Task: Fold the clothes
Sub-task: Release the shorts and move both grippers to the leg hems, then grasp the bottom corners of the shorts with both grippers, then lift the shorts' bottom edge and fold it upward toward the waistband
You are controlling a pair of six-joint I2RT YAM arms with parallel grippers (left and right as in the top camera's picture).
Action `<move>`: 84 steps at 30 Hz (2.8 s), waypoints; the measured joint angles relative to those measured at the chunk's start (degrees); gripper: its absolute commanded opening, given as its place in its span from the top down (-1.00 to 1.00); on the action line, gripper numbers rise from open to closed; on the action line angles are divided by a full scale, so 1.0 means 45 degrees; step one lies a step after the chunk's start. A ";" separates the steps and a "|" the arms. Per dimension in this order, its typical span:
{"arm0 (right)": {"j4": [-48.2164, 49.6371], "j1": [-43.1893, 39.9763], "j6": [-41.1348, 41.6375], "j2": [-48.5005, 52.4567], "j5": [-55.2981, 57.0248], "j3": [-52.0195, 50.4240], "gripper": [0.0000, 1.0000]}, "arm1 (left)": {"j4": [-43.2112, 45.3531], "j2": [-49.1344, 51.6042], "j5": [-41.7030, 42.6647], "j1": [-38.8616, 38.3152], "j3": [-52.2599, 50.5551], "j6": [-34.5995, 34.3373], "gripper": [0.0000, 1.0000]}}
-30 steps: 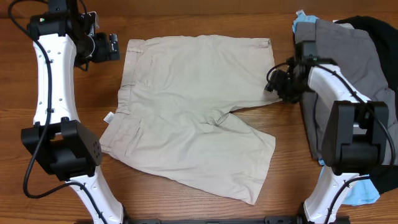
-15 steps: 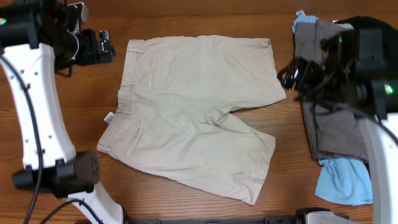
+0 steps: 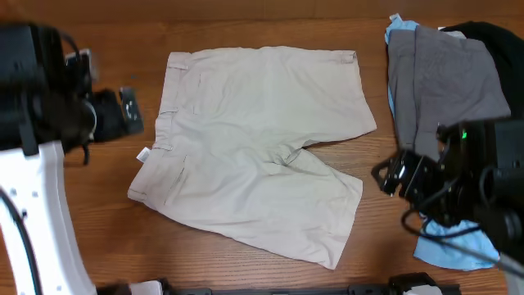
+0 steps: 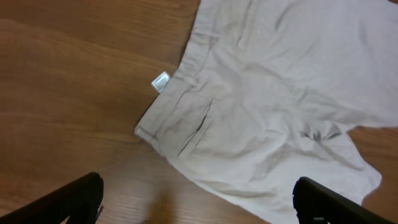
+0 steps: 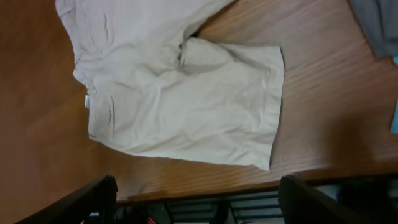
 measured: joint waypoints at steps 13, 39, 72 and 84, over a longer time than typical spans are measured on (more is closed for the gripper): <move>0.3638 0.4716 0.5071 -0.0248 0.0165 -0.8383 -0.48 | 0.7650 -0.1243 -0.1365 0.0000 -1.1424 -0.4609 -0.92; 0.5066 0.5479 0.7655 -0.0257 0.0622 -0.9840 -0.11 | 1.4406 -0.1229 -0.3254 0.0000 -1.7515 -1.1074 0.92; 0.9083 0.9622 1.2818 0.3512 0.2016 -1.2701 0.92 | 1.4265 -0.1229 -0.3254 0.0000 -1.7515 -1.0763 0.92; 0.5833 0.9622 1.2726 0.1433 0.2302 -1.1545 0.92 | 1.1453 -0.1273 -0.3220 0.0126 -1.6271 -0.9083 0.91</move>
